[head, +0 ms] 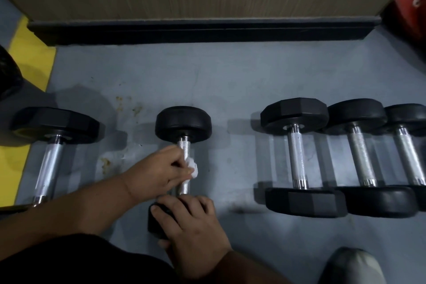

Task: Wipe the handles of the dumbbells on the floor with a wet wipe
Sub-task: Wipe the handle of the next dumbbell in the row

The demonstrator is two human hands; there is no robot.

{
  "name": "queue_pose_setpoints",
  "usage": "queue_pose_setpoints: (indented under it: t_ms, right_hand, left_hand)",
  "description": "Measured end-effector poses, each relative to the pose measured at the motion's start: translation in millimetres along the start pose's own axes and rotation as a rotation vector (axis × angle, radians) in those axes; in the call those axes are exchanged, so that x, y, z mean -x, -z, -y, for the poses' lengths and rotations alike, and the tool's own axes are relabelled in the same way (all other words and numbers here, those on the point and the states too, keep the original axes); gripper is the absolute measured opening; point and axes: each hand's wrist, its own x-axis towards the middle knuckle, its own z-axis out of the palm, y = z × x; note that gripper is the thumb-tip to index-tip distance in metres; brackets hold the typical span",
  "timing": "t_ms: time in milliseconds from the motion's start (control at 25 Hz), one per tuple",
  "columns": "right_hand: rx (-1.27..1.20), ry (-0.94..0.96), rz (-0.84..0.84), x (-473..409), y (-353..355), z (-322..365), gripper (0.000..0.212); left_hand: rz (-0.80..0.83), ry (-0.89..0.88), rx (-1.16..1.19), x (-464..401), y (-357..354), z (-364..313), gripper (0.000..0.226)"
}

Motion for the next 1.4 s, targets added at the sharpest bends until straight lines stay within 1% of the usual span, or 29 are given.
queue_pose_setpoints:
  t_ms: [80, 160, 240, 320, 360, 400, 440, 480, 560, 600, 640, 720, 800, 880, 920, 960, 1000, 1080, 1120, 1160, 1200, 1280, 1320, 1360, 1400]
  right_hand:
    - [-0.011, -0.010, -0.002, -0.3, 0.1, -0.1, 0.062]
    - [-0.029, -0.019, -0.014, -0.4, 1.4, -0.5, 0.062]
    - [-0.061, -0.015, -0.049, 0.6, 1.3, -0.6, 0.063]
    - [-0.176, -0.013, -0.113, 2.2, 0.4, -1.8, 0.058]
    - [-0.226, -0.009, -0.147, 3.5, -0.3, -3.6, 0.055]
    - [-0.258, -0.008, -0.160, 4.2, -0.7, -5.8, 0.053]
    - [-0.282, -0.005, -0.149, 4.5, -0.7, -8.8, 0.055]
    - [-0.301, 0.004, -0.129, 3.9, -0.1, -12.1, 0.057]
    - [-0.339, 0.018, -0.092, 2.3, 0.0, -17.1, 0.058]
    - [-0.343, 0.021, -0.084, 1.8, -0.7, -17.8, 0.057]
    - [-0.330, 0.021, -0.083, 1.0, -1.3, -17.9, 0.056]
    - [-0.268, 0.013, -0.058, -1.2, -2.3, -15.2, 0.054]
    - [-0.219, 0.016, -0.017, -4.0, -3.5, -9.6, 0.053]
    - [-0.189, 0.018, 0.003, -7.5, -3.9, -5.5, 0.052]
    - [-0.181, 0.015, 0.011, -8.8, -3.4, -4.1, 0.053]
    - [-0.178, 0.014, 0.017, -9.0, -2.9, -3.4, 0.053]
    - [-0.183, 0.015, 0.017, -8.9, -2.6, -3.7, 0.054]
    - [-0.205, 0.021, 0.009, -7.6, -2.3, -6.7, 0.053]
    - [-0.210, 0.023, 0.005, -6.4, -2.5, -8.8, 0.053]
    - [-0.208, 0.023, 0.004, -5.1, -2.8, -10.5, 0.053]
    - [-0.205, 0.023, 0.008, -4.4, -2.9, -11.1, 0.052]
    - [-0.205, 0.022, 0.028, -4.6, -2.9, -10.3, 0.053]
    - [-0.206, 0.021, 0.037, -5.0, -2.6, -9.2, 0.053]
    - [-0.208, 0.019, 0.040, -5.6, -2.0, -7.3, 0.054]
    - [-0.212, 0.017, 0.038, -6.2, -1.3, -6.0, 0.054]
  left_hand:
    - [0.079, 0.077, 0.088, 12.6, -10.2, 2.4, 0.033]
    - [0.128, 0.014, -0.123, 8.5, -5.9, 4.0, 0.036]
    - [0.089, -0.043, -0.171, -3.6, 4.5, -3.1, 0.032]
    - [0.020, -0.179, -0.283, -11.8, 11.9, -5.1, 0.028]
    - [-0.021, -0.227, -0.334, -12.2, 9.8, -3.3, 0.022]
    - [-0.036, -0.236, -0.306, -9.2, 6.2, -0.7, 0.014]
    - [-0.029, -0.174, -0.223, -3.7, 3.5, -3.2, 0.014]
    - [-0.022, -0.090, -0.171, 0.9, 0.9, -6.9, 0.018]
    - [0.130, 0.022, -0.110, 7.3, -0.7, -6.8, 0.024]
    - [0.171, -0.019, -0.161, 6.9, 1.8, -5.7, 0.023]
    - [0.169, -0.083, -0.195, 3.7, 5.1, -6.6, 0.022]
    - [0.088, -0.180, -0.262, -7.8, 12.6, -7.3, 0.020]
    - [-0.020, -0.209, -0.352, -15.2, 19.6, -0.4, 0.024]
    - [-0.103, -0.192, -0.356, -11.6, 16.6, 2.8, 0.029]
    - [-0.094, -0.165, -0.350, -5.8, 14.8, 3.4, 0.031]
    - [-0.050, -0.128, -0.355, 2.0, 13.3, 1.9, 0.033]
    - [0.037, -0.109, -0.351, 10.8, 13.9, 0.1, 0.034]
    - [0.166, -0.253, -0.320, 19.2, 12.8, -2.4, 0.026]
    - [0.194, -0.379, -0.340, 18.0, 12.2, 1.6, 0.021]
    - [0.202, -0.458, -0.379, 13.1, 12.2, 3.6, 0.018]
    - [0.196, -0.486, -0.411, 5.8, 12.7, 3.8, 0.017]
    - [0.103, -0.421, -0.444, -9.7, 17.0, 1.1, 0.019]
    - [0.050, -0.353, -0.467, -16.1, 19.2, 0.1, 0.022]
    - [0.022, -0.305, -0.498, -19.2, 21.6, -1.6, 0.025]
    - [0.008, -0.298, -0.530, -19.0, 22.2, -0.5, 0.025]
